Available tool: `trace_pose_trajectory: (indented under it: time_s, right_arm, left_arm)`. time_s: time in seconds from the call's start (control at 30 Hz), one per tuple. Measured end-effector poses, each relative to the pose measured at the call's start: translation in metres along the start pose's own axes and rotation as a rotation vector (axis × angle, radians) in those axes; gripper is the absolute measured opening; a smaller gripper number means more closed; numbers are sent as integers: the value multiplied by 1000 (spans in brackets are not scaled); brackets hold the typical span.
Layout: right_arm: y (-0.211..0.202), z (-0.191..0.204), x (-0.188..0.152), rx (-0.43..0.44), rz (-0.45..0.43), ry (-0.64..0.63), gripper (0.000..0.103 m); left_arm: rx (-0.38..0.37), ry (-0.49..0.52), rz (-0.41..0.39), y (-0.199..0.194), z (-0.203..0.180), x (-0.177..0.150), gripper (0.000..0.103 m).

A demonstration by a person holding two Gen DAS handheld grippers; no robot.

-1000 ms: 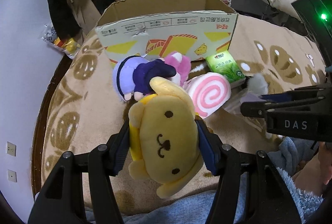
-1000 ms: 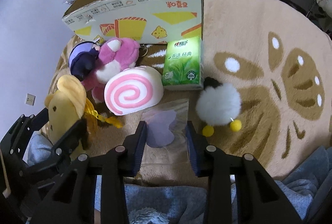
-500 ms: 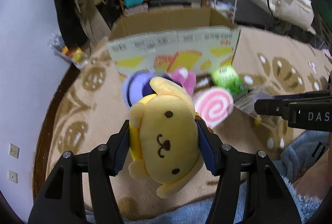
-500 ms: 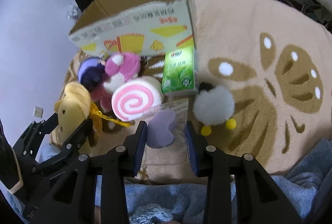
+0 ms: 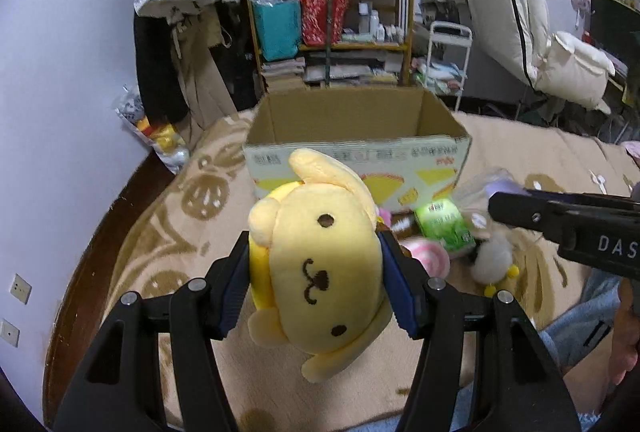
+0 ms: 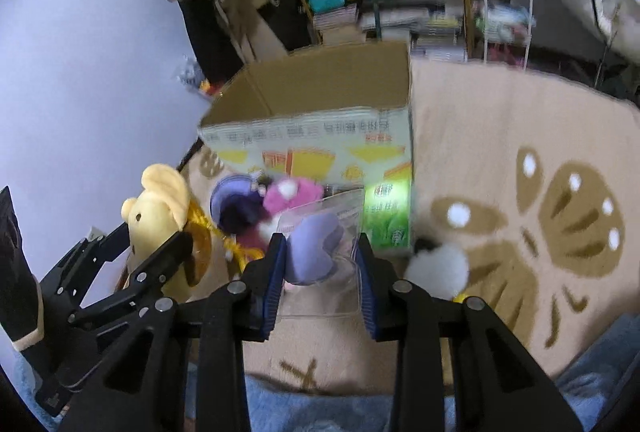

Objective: Organize soft objects
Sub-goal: 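Carry the yellow dog and clear bag into the box and open both tools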

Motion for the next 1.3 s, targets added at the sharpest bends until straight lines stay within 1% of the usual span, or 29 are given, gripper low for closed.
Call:
trace_pose_trajectory:
  time_s: [0.03,0.07,0.13,0.23,0.33,0.5,0.57,0.67,0.77,0.9,1.0,1.1,1.2,1.3]
  right_arm:
    - [-2,2,4,-8,-26,-11,35]
    - [-8,5,10,-24,-72,-27,35]
    - [-15,10,17,-40,-124,-54,35]
    - [-20,12,27,-43,-164,-61,35]
    - [-21,10,34,-36,-179,-42,35]
    - [-33,5,50,-40,-220,-27,36]
    - [-39,3,61,-52,-239,-40,36]
    - [-45,-1,76,-69,-264,-45,36]
    - [-50,-5,93,-55,-297,-26,36]
    - [-47,-9,114,-56,-324,-33,36]
    - [-37,-11,126,-59,-328,-50,36]
    - [-25,-12,133,-57,-333,-65,36]
    - [-13,-13,136,-53,-338,-69,37]
    - [-2,-16,138,-35,-320,-49,37]
  left_arm:
    - [2,-2,-13,-1,1,4,60]
    - [7,-2,-29,-2,3,8,60]
    - [35,2,-72,-5,7,19,60]
    - [46,11,-131,-13,8,35,60]
    - [62,25,-180,-22,6,49,60]
    - [82,60,-192,-31,5,67,60]
    - [88,74,-206,-33,5,78,60]
    - [76,72,-223,-34,3,96,60]
    - [50,65,-241,-35,4,112,60]
    - [43,98,-275,-31,2,129,60]
    - [63,103,-279,-21,3,135,61]
    - [111,81,-247,0,9,133,61]
    - [90,48,-199,24,16,130,61]
    - [104,38,-176,40,22,128,61]
Point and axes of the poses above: each gripper's, at about its wrist camera, not at the fingertips, and y roughly the way its jaws point, z to its left, x to its top, the point moved 8 cm from there along y, roughly the way its jaws point, and after that the axes turned 9 degrees about z, right-handed, at the moved point
